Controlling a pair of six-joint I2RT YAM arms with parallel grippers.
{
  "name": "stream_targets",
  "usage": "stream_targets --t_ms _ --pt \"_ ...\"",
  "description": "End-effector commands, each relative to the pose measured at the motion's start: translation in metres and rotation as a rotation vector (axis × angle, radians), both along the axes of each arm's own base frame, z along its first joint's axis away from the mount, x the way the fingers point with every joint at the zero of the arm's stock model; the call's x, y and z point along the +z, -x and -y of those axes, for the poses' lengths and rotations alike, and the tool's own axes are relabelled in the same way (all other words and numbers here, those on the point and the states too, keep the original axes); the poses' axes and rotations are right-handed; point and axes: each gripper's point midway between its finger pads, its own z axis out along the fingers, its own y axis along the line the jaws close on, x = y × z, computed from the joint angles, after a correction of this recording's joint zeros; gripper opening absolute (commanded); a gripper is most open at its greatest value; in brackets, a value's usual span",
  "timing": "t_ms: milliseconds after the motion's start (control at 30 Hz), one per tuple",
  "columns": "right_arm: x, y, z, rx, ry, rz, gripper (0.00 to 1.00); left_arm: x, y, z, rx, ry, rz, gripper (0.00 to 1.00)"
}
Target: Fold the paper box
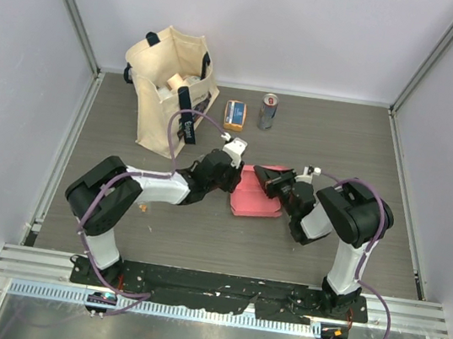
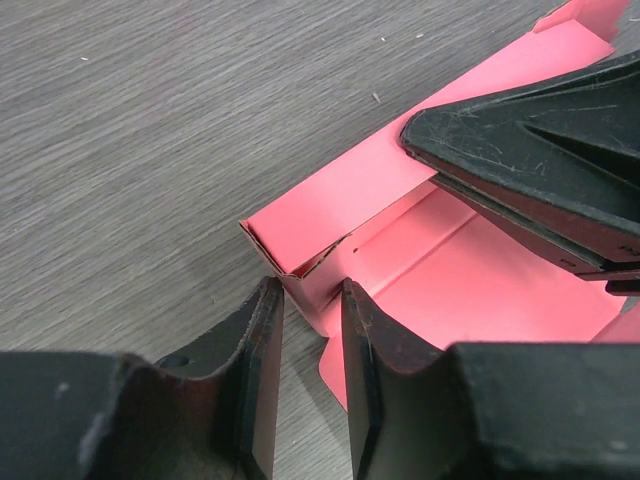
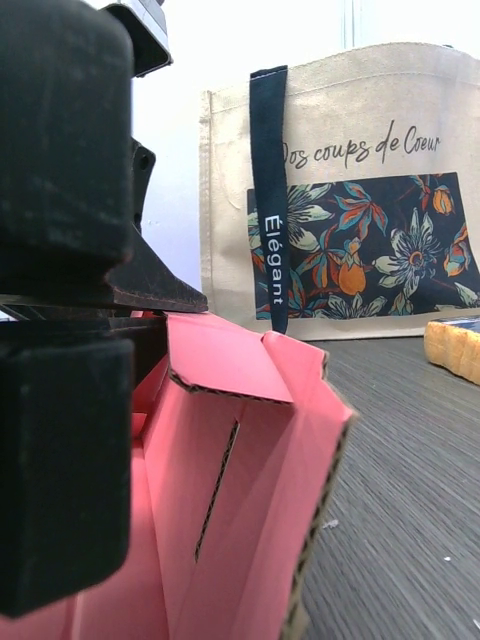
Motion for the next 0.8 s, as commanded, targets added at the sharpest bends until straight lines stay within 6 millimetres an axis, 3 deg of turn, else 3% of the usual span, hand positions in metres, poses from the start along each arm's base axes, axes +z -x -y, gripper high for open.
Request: stream_targets --t_ms 0,133,467,633,733,767 --pt "0.043 0.012 -0.012 0.046 -0.049 0.186 0.02 0.012 -0.012 -0.005 0.07 -0.004 0.097 0.28" --pt "0.036 0.021 -0.013 0.048 -0.042 0.176 0.02 0.01 -0.01 -0.011 0.098 -0.01 0.131 0.27" --pt "0.044 0.039 -0.015 -0.005 -0.025 0.204 0.02 0.003 -0.006 -0.024 0.23 -0.052 0.221 0.17" --pt "0.039 0.041 -0.012 -0.045 -0.049 0.155 0.02 -0.008 -0.012 -0.036 0.329 -0.059 0.218 0.16" --pt "0.033 0.041 -0.011 -0.063 -0.061 0.119 0.02 -0.011 -0.018 -0.04 0.402 -0.055 0.211 0.1" --pt "0.033 0.041 -0.01 -0.076 -0.082 0.1 0.02 -0.017 -0.018 -0.045 0.426 -0.088 0.198 0.02"
